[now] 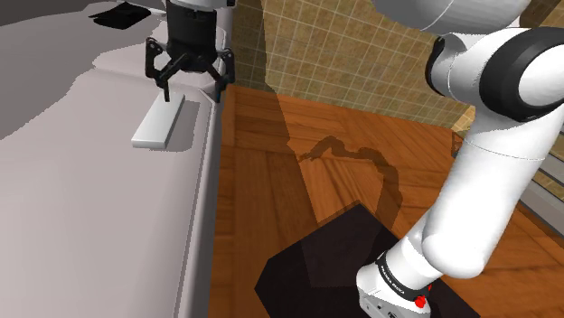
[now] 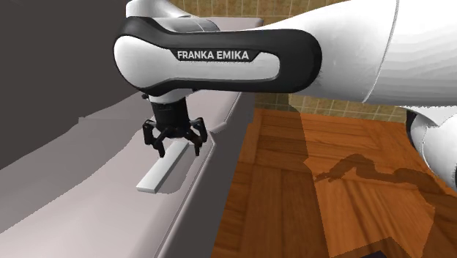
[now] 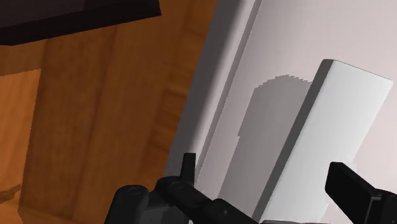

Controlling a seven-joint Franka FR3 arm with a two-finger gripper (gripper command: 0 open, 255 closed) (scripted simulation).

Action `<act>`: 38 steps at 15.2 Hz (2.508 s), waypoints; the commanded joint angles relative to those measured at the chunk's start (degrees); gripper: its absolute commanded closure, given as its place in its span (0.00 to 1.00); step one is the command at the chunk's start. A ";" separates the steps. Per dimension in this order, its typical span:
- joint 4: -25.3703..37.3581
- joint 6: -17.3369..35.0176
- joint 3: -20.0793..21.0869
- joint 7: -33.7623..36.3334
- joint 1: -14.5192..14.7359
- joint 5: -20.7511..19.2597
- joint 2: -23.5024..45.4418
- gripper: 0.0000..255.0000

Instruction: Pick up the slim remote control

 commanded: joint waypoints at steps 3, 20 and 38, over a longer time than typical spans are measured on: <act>18.78 -7.11 -1.82 6.56 9.25 -7.50 14.40 0.00; 14.46 -1.93 -2.47 7.84 9.03 -7.86 15.76 1.00; 42.99 -20.34 -4.74 5.58 18.84 -11.87 24.41 1.00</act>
